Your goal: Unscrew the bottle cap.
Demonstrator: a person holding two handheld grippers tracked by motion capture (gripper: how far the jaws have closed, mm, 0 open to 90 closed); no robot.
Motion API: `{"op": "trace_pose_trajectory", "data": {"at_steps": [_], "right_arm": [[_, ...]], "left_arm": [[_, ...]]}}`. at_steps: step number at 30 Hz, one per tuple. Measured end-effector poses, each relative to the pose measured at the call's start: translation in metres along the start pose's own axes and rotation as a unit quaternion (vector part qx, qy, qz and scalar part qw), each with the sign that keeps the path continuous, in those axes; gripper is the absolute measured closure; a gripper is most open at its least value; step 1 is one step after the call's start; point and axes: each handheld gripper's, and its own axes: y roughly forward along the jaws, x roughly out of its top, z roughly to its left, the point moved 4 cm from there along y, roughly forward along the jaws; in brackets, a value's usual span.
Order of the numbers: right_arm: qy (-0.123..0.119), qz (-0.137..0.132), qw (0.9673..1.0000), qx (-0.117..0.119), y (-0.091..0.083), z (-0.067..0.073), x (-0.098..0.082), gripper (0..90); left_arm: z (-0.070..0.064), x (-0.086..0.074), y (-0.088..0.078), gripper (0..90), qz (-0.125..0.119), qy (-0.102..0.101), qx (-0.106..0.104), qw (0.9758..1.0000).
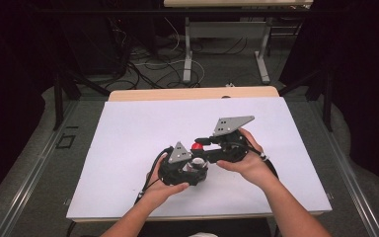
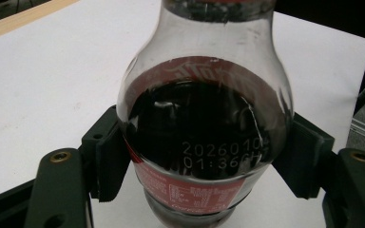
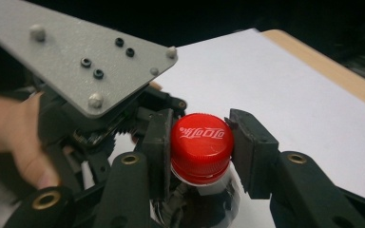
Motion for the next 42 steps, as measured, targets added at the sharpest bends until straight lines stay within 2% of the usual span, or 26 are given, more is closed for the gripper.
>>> {"op": "trace_pose_trajectory", "data": {"at_steps": [3,5,9,12,14,15,17,18,19,20,22,23,25,27,29,31,33,36,38,41,42], "right_arm": [[-0.019,0.011,0.9991,0.036,-0.001,-0.006,0.001,61.7],[-0.033,0.012,0.998,0.052,-0.001,-0.008,0.002,61.6],[-0.041,0.012,0.9969,0.065,-0.001,-0.009,0.002,61.5],[-0.041,0.012,0.9971,0.064,-0.001,-0.009,0.001,61.2],[-0.034,0.018,0.9977,0.055,-0.002,-0.008,0.001,59.3],[-0.025,0.011,0.9987,0.042,-0.002,-0.007,0.002,54.4],[-0.015,0.004,0.9996,0.022,-0.004,-0.003,0.003,51.6],[-0.012,0.003,0.9999,0.001,-0.005,-0.001,0.003,49.1],[-0.012,0.003,0.9999,0.001,-0.005,-0.001,0.003,49.1],[-0.001,-0.005,0.9993,-0.037,-0.006,0.003,0.003,46.7],[0.018,-0.016,0.9972,-0.071,-0.006,0.008,0.002,46.5],[0.029,-0.017,0.996,-0.083,-0.007,0.01,0.001,46.6],[0.045,-0.025,0.9927,-0.109,-0.007,0.014,-0.001,47.4],[0.064,-0.028,0.9896,-0.126,-0.005,0.019,-0.002,47.6],[0.069,-0.034,0.9876,-0.137,-0.002,0.022,-0.002,49.2],[0.079,-0.024,0.9866,-0.141,0.001,0.023,-0.002,50.4],[0.088,-0.029,0.9849,-0.146,0.004,0.023,-0.002,53.4],[0.094,-0.026,0.9841,-0.149,0.007,0.024,-0.002,56.2],[0.093,-0.018,0.9824,-0.161,0.009,0.024,-0.002,60.5],[0.094,-0.018,0.9823,-0.161,0.009,0.024,-0.002,60.9],[0.088,-0.017,0.9844,-0.151,0.009,0.023,-0.002,61.3]], "left_arm": [[0.0,0.0,-0.001,30.3,0.005,0.004,-0.003,1.0],[0.0,0.0,-0.001,30.3,0.006,0.006,-0.003,1.0],[-0.002,0.0,0.0,30.3,0.003,0.008,-0.004,1.0],[-0.002,0.0,0.0,30.3,0.002,0.006,-0.003,1.0],[-0.002,0.0,0.0,30.3,0.002,0.006,-0.001,1.0],[-0.002,0.0,0.0,30.3,0.003,0.0,-0.003,1.0],[0.0,-0.001,0.0,30.2,0.002,-0.006,-0.001,1.0],[0.0,-0.001,0.0,30.3,0.002,-0.006,-0.001,1.0],[0.001,-0.001,-0.001,30.3,0.005,-0.004,-0.001,1.0],[0.003,0.0,-0.001,30.3,0.001,-0.006,0.005,1.0],[0.003,0.0,-0.002,30.2,0.004,-0.004,0.005,1.0],[0.004,0.0,-0.001,30.3,0.0,-0.01,0.009,0.9999],[0.005,-0.001,-0.002,30.3,0.002,-0.01,0.012,0.9999],[0.004,0.0,-0.001,30.3,-0.002,-0.015,0.014,0.9998],[0.004,0.0,-0.001,30.3,-0.002,-0.018,0.015,0.9997],[0.003,0.0,-0.001,30.3,-0.003,-0.018,0.013,0.9997],[0.003,0.0,-0.001,30.3,-0.003,-0.017,0.013,0.9998],[0.002,0.0,0.0,30.3,-0.001,-0.016,0.012,0.9998],[0.002,0.0,0.0,30.3,-0.002,-0.015,0.013,0.9998],[0.002,-0.001,0.0,30.3,0.004,-0.013,0.012,0.9998],[0.003,-0.001,-0.001,30.3,0.007,-0.008,0.008,0.9999]]}}
